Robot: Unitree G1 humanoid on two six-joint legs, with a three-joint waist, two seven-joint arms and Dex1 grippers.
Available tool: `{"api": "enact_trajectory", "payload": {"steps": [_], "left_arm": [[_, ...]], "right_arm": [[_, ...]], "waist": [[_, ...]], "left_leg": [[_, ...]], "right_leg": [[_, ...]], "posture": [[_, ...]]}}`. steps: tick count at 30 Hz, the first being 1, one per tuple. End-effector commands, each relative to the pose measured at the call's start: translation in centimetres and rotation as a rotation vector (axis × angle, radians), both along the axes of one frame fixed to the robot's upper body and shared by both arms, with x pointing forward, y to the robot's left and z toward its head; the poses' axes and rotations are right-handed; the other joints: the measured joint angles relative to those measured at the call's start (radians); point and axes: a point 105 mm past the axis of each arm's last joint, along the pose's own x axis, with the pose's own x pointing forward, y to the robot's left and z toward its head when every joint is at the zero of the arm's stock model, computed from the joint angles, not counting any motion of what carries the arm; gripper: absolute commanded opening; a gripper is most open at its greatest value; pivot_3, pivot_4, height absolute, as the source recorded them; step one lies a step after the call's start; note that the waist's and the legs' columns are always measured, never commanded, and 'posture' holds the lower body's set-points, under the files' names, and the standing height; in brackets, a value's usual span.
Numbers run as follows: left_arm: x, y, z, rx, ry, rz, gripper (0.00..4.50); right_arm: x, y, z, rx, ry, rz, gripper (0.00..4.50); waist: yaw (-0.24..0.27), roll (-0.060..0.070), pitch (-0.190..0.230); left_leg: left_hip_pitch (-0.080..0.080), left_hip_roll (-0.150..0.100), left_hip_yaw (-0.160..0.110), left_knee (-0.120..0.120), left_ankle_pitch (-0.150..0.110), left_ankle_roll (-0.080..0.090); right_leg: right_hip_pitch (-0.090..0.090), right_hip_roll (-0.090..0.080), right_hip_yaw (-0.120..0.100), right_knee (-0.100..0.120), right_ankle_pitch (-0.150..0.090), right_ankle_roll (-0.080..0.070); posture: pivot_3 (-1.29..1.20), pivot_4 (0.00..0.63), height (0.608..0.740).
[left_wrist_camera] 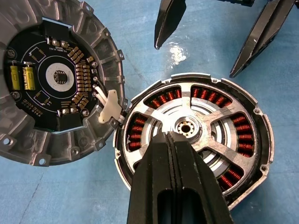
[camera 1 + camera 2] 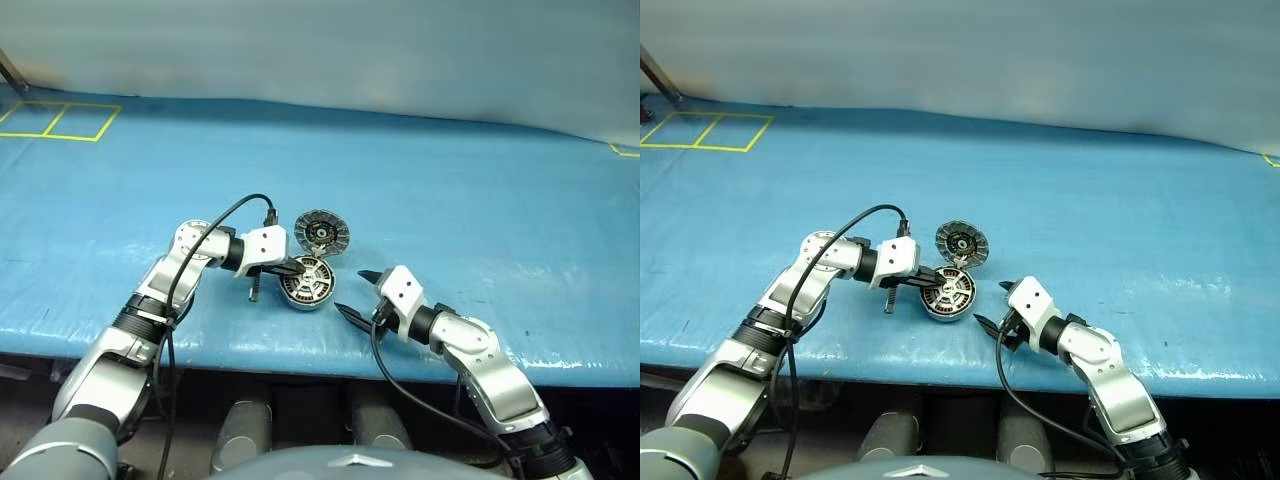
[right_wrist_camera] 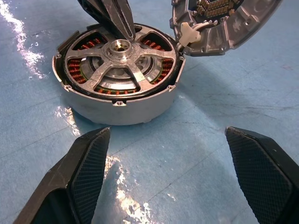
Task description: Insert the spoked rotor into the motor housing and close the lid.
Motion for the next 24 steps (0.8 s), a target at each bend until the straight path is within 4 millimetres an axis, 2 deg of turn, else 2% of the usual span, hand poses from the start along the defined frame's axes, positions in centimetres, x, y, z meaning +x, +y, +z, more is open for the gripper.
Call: {"api": "enact_trajectory", "payload": {"steps": [1,6,14,20,24], "left_arm": [[-1.2,0.5,-2.1,0.068,0.067,-0.014,0.01],[-0.3,0.7,-1.3,0.035,0.025,0.028,0.01],[0.4,0.2,2.6,-0.182,-0.004,0.083,0.01],[0.1,0.8,3.0,-0.194,-0.027,0.103,0.01],[-0.1,1.6,3.4,-0.228,-0.041,0.157,0.01]], "right_arm": [[0.2,0.3,1.2,0.016,-0.050,0.010,4.16],[0.3,0.4,1.3,0.020,-0.052,0.015,4.16],[0.6,0.4,2.5,0.068,-0.073,0.009,4.16],[1.0,0.5,3.0,0.070,-0.087,0.014,4.16],[2.1,-0.4,3.0,0.050,-0.081,-0.051,4.16]], "waist": [[-0.002,0.000,0.000],[-0.001,0.000,0.000],[-0.001,0.000,0.000],[-0.002,0.000,0.000],[-0.005,0.001,0.001]], "left_leg": [[0.000,0.000,0.000,0.000,0.000,0.000],[0.000,0.000,0.000,0.000,0.000,0.000],[-0.001,0.000,0.000,0.000,0.000,0.000],[-0.002,0.000,0.000,0.000,0.000,0.000],[-0.001,0.000,0.000,0.000,0.000,0.000]], "right_leg": [[0.000,0.000,0.000,0.000,0.000,0.000],[0.000,0.000,0.000,0.000,0.000,0.000],[-0.001,0.000,0.000,0.000,0.000,0.000],[-0.001,0.000,0.000,0.000,0.000,0.000],[-0.001,0.000,0.000,0.000,0.000,0.000]], "posture": [[0.00,0.150,0.740],[0.00,0.150,0.740],[0.00,0.150,0.740],[0.00,0.150,0.740],[0.00,0.150,0.740]]}}
